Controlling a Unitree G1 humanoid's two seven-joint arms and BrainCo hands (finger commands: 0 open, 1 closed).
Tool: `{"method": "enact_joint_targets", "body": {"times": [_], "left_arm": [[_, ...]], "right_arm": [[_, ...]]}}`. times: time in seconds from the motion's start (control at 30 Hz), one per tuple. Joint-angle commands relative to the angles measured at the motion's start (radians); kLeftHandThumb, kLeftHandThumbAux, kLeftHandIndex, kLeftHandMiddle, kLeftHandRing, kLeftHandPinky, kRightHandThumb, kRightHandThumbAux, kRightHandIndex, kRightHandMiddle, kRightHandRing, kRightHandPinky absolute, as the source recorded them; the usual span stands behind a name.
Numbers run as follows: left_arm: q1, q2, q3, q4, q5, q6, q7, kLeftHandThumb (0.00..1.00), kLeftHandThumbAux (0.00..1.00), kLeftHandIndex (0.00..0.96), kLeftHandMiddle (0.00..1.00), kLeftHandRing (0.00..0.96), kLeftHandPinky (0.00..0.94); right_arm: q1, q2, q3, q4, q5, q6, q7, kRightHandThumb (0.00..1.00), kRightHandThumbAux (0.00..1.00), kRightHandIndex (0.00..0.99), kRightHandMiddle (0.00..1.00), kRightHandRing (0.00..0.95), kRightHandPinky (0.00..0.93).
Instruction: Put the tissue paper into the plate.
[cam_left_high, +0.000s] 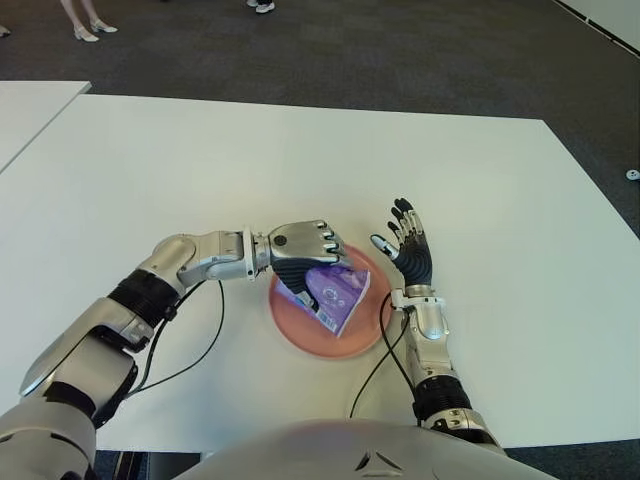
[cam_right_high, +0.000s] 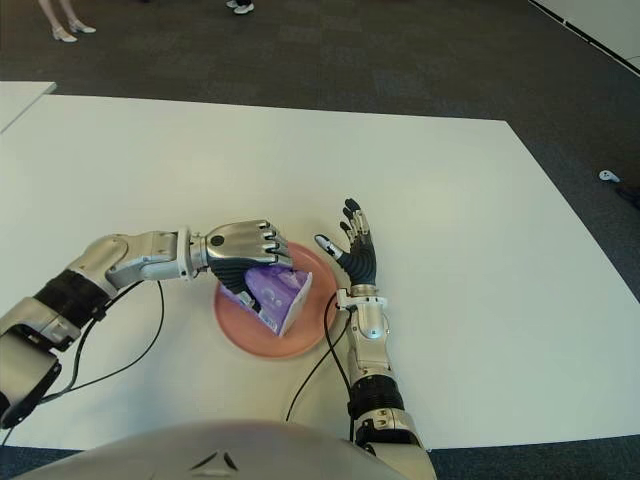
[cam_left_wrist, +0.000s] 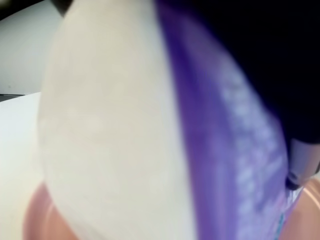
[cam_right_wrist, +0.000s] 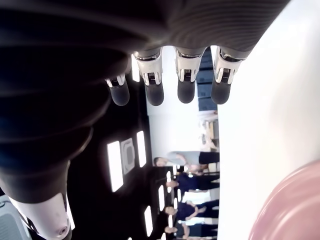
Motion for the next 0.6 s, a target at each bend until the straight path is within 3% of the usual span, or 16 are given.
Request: {"method": "enact_joint_targets", "body": {"times": [0.03, 0.6], "left_arm": [[0.008, 0.021, -0.015, -0.023, 0.098, 0.012, 0.043, 0.049, 0.388, 0.005, 0.008, 0.007, 0.007], [0.022, 0.038, -0.024, -0.028, 0.181, 0.028, 0.201, 0.017, 0.337, 0.0, 0.0, 0.0, 0.0]], "right_arm": [[0.084, 0.005, -0.006, 0.104, 0.018, -0.015, 0.007, 0.123, 0.724, 0.007, 0.004, 0.0, 0.0], [0.076, 0.005, -0.016, 0.125, 0.025, -0.012, 0.009, 0.11, 0.716, 0.0, 0.0, 0.0, 0.0]]}}
